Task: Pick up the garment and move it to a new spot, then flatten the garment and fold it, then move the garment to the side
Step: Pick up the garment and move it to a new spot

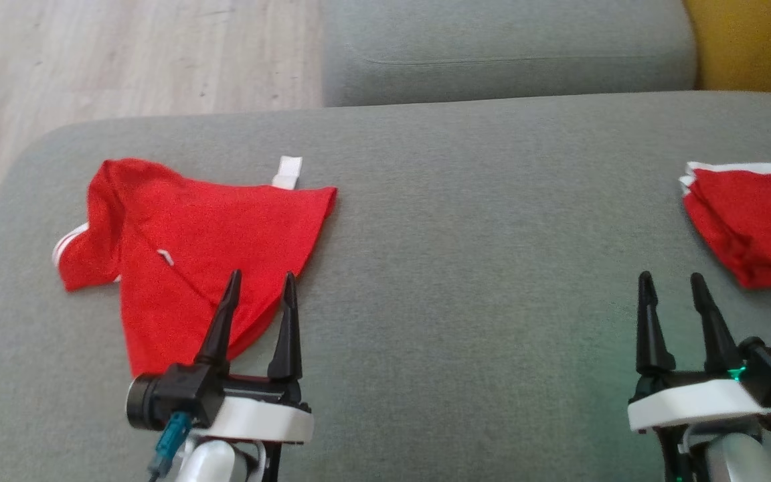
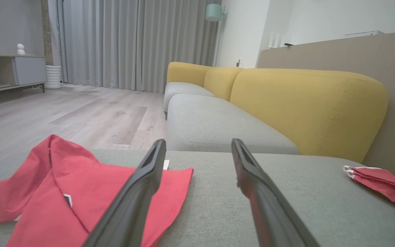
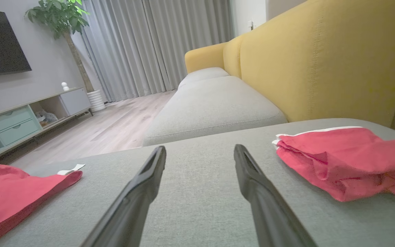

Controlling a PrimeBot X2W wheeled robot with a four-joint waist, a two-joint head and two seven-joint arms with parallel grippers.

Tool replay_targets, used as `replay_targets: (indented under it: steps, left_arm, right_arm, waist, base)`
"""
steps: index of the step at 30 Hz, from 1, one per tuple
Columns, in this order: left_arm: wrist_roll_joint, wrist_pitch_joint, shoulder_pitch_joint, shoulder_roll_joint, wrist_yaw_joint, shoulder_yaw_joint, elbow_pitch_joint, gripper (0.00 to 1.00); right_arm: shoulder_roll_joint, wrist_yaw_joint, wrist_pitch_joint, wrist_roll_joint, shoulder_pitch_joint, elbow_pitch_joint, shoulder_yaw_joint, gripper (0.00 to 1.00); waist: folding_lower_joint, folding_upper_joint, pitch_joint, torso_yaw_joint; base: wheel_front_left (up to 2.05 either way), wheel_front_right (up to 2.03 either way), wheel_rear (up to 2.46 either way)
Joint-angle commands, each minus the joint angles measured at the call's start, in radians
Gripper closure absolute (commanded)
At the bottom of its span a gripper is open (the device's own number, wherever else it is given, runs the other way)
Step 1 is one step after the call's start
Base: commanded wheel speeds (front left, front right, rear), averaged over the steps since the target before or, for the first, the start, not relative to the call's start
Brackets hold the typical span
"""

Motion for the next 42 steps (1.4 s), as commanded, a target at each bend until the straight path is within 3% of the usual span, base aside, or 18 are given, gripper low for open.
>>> replay_targets:
  steps: [1,17,24,34,42]
  left_arm:
    - [0.008,-0.005,-0.026,0.002,0.002,0.043,-0.029,0.00]
    - [0.033,-0.005,-0.014,0.002,-0.008,0.106,-0.013,0.00]
    - [0.041,-0.005,-0.006,0.002,-0.016,0.120,-0.010,0.00]
    - [0.070,-0.005,-0.026,0.003,-0.037,0.136,-0.009,0.00]
    - [0.120,0.044,-0.273,0.055,-0.137,0.072,0.095,0.00]
  right_arm:
    - [-0.004,-0.001,-0.011,0.009,-0.015,-0.038,0.037,0.00]
    - [-0.004,-0.001,-0.011,0.045,0.001,-0.016,0.157,0.00]
    - [-0.004,-0.001,-0.011,0.063,-0.002,-0.004,0.196,0.00]
    - [-0.004,-0.001,-0.011,0.065,-0.020,-0.006,0.210,0.00]
    - [-0.004,-0.001,-0.011,0.042,-0.079,-0.034,0.186,0.00]
  waist:
    - [0.0000,0.0000,-0.002,0.023]
    - [0.0000,0.0000,-0.014,0.263]
    - [0.0000,0.0000,-0.015,0.330]
    - [0.0000,0.0000,0.021,0.324]
    - [0.0000,0.0000,0.129,0.257]
  base:
    - [0.00,0.00,0.00]
    - [0.00,0.00,0.00]
    - [0.00,0.00,0.00]
    - [0.00,0.00,0.00]
    - [0.00,0.00,0.00]
